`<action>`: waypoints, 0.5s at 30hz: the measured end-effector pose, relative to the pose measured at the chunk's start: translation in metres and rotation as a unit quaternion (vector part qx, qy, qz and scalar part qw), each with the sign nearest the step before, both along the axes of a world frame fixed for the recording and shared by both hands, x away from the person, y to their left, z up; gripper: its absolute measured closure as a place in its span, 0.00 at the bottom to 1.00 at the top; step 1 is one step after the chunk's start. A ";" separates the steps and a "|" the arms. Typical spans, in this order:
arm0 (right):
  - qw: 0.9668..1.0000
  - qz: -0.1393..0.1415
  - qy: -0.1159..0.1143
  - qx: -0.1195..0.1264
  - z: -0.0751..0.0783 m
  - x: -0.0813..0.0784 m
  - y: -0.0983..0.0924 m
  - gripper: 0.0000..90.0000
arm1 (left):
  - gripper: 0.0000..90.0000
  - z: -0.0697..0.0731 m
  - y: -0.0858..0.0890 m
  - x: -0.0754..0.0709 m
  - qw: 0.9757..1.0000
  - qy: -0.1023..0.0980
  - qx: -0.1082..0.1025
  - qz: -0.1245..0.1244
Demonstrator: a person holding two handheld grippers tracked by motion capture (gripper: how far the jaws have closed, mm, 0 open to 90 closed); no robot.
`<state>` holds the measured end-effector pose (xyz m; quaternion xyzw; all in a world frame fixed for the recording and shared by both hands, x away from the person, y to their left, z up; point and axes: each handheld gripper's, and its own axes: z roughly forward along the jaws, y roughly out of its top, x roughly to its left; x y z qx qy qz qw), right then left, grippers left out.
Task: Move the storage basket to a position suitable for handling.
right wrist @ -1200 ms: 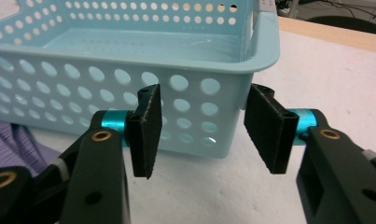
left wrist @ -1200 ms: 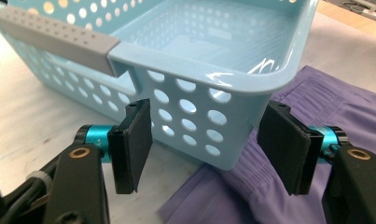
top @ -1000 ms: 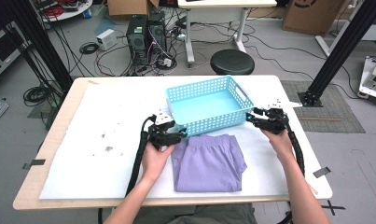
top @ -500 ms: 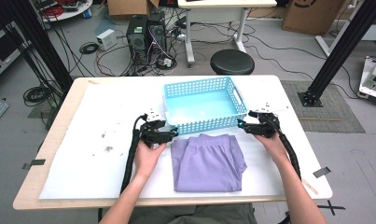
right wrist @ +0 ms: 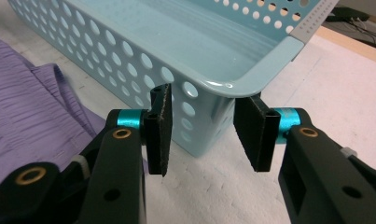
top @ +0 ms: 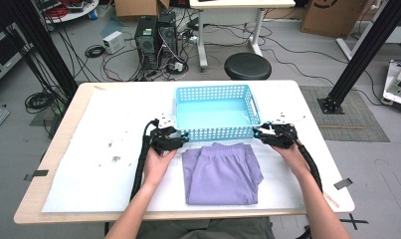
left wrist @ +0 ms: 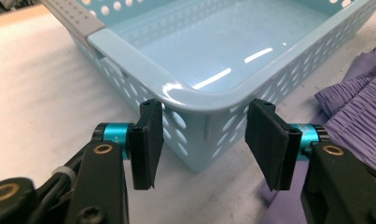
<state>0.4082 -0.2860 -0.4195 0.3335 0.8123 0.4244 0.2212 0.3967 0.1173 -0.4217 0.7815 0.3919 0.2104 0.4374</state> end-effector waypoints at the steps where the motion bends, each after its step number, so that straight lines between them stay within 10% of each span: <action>1: 1.000 -0.001 -0.005 0.002 0.001 -0.001 -0.001 0.65 | 0.53 0.001 0.000 0.000 1.000 -0.003 -0.006 -0.001; 15: 1.000 -0.006 0.006 0.002 0.001 -0.008 -0.008 0.65 | 0.53 -0.003 -0.006 0.003 1.000 0.008 0.001 -0.007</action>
